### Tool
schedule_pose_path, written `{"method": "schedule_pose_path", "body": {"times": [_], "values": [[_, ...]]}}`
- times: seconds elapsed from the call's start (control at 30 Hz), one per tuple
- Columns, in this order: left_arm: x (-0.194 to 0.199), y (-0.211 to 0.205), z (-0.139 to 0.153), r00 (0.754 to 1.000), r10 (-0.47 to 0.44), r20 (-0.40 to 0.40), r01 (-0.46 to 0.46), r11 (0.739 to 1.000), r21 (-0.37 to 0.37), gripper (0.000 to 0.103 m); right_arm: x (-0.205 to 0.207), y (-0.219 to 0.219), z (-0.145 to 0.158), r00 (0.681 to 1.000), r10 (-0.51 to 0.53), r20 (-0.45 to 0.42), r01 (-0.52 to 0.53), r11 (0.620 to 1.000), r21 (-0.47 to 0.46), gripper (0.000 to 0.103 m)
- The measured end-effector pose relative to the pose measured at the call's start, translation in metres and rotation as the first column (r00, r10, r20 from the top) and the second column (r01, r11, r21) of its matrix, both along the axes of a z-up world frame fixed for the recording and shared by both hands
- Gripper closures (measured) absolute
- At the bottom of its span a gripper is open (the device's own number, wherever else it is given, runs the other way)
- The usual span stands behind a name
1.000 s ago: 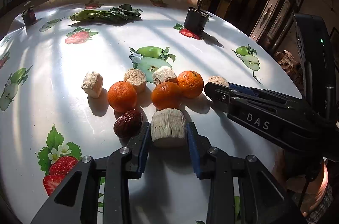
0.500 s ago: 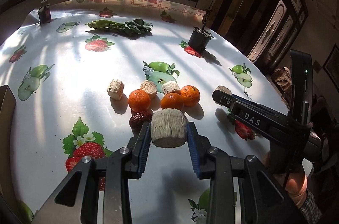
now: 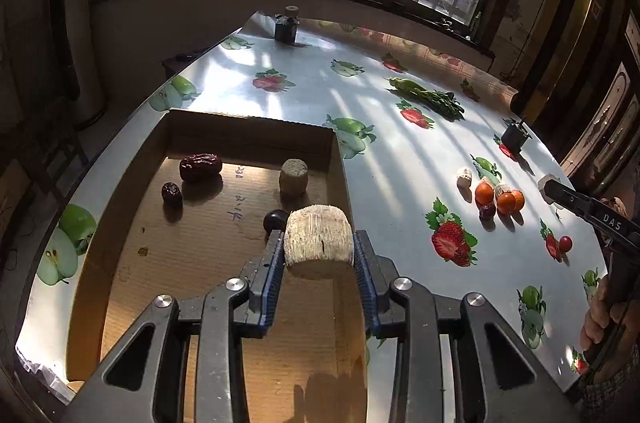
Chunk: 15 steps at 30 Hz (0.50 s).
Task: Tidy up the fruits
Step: 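Carry both beige pieces into the box and open both tools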
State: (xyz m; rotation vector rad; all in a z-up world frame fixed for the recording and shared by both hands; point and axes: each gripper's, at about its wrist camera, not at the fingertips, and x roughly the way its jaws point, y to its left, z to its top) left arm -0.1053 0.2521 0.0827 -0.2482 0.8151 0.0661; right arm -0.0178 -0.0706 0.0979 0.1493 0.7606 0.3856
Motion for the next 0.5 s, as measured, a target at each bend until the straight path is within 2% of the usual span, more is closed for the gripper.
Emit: {"method": "schedule_pose_path", "body": {"times": [0.2,0.37,0.5], "values": [[0.012,0.063,-0.025,0.989,0.109,-0.098,-0.104,0.993,0.056,0.070,-0.017,0.115,-0.004,0.978,0.209,-0.020,-0.209,0.978,-0.024,0.069],[0.025,0.093,-0.048,0.970,0.138,-0.199,-0.137,0.990,0.023,0.070,-0.029,0.201,-0.024,0.931,0.356,-0.079,-0.361,0.930,-0.063,0.068],[0.037,0.102,-0.057,0.959,0.131,-0.252,-0.139,0.990,-0.016,0.070,-0.026,0.247,-0.045,0.899,0.414,-0.142,-0.429,0.898,-0.097,0.068]]}}
